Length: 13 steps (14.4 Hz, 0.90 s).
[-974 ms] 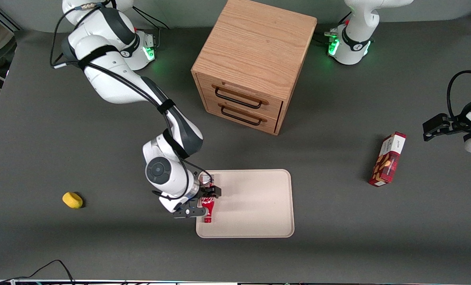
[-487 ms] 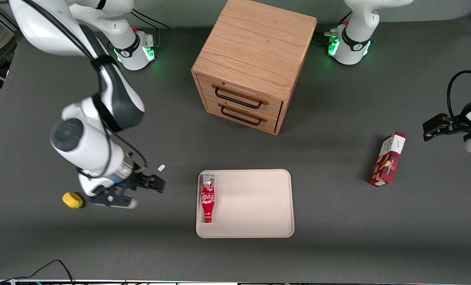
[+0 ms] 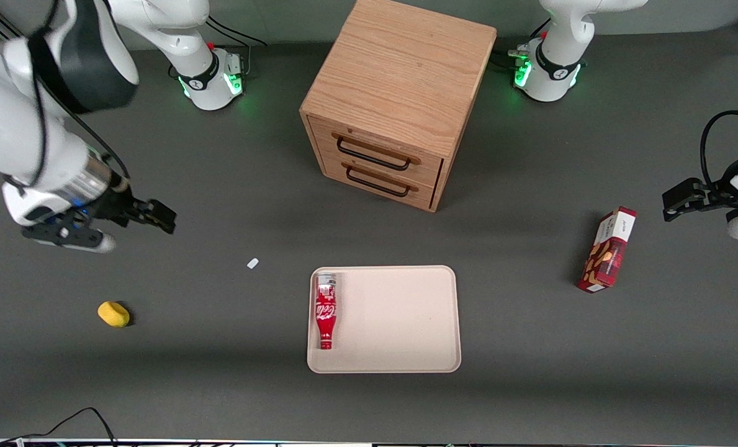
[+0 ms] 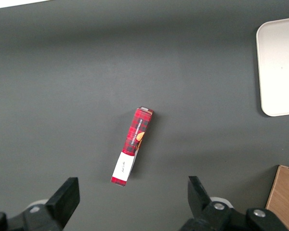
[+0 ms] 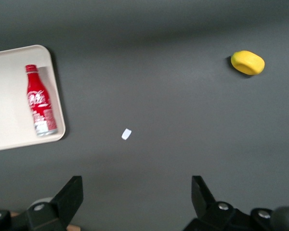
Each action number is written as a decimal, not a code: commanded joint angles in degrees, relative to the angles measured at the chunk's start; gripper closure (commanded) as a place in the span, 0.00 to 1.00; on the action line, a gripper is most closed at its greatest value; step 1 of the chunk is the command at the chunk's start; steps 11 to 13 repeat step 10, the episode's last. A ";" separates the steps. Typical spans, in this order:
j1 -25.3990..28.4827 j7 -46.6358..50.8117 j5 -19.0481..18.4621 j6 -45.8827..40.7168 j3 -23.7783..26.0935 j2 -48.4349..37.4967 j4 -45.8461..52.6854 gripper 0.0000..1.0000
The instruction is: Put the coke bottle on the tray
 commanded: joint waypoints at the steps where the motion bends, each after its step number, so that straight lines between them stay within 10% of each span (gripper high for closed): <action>1: -5.79 -8.62 3.88 -0.15 1.36 -7.44 -5.96 0.00; 13: -6.77 -13.74 3.36 -8.95 -0.93 -7.55 0.63 0.00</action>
